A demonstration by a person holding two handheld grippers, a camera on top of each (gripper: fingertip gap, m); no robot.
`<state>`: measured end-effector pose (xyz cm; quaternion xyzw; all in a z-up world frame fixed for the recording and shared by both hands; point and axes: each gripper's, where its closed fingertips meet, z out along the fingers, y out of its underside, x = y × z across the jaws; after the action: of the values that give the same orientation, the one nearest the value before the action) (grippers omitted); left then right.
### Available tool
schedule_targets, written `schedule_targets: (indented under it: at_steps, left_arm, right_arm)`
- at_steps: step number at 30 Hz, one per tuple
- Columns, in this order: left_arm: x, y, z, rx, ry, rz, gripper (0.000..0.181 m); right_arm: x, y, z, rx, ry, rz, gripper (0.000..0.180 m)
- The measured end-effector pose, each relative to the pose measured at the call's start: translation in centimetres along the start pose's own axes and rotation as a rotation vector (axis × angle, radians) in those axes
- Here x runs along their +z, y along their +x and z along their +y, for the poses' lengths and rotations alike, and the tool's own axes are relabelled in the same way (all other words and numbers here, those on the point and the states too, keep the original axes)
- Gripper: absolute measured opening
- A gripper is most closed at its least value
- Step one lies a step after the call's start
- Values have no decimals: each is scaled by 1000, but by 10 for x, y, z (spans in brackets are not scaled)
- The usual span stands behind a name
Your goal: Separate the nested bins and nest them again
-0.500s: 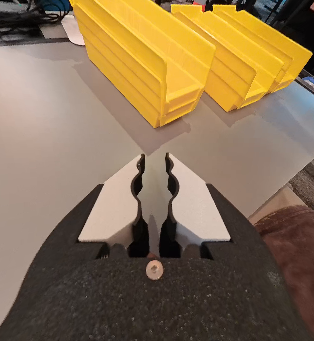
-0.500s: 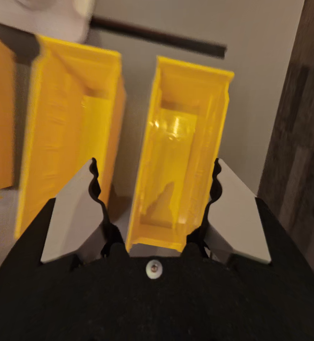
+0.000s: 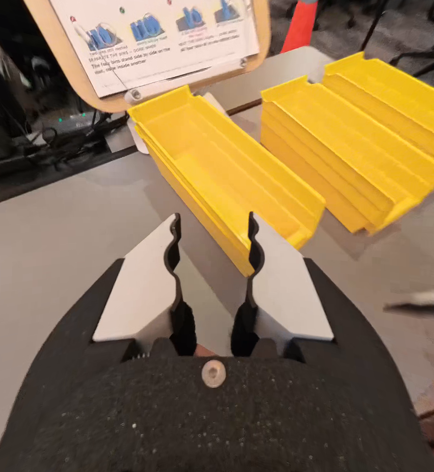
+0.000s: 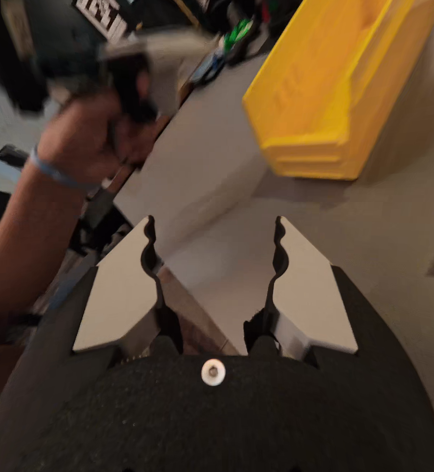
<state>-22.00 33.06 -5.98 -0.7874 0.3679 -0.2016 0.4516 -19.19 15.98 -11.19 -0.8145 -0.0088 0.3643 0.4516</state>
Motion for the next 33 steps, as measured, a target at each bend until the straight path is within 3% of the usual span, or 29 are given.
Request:
schedule_targets:
  at_steps: [4, 7, 11, 15, 18, 20, 26, 33]
  left_arm:
    - [42, -1, -40, -133, -158, -42, 91]
    - [79, 10, -40, -206, -402, -40, 120]
    - [115, 4, -29, -257, -651, -135, 129]
    - [140, -5, -17, -367, -767, -225, 134]
    - [150, -1, -9, -351, -808, -243, 135]
    - [149, -7, -3, -225, -831, -301, 120]
    - [132, -4, 0, -211, -871, -292, 93]
    - [120, 9, 3, -218, -895, -252, 90]
  right_arm:
    - [3, -1, 30, -29, -68, -5, 92]
    - [5, 7, 28, -29, -76, -4, 91]
    - [6, 8, 29, -35, -99, -25, 91]
    - [7, 8, 31, -92, -128, -10, 90]
    - [10, 4, 33, -71, -145, -47, 90]
    - [10, 3, 31, -60, -139, -59, 90]
    - [6, 7, 20, -48, -102, -62, 87]
    - [6, 4, 21, -58, -99, -57, 86]
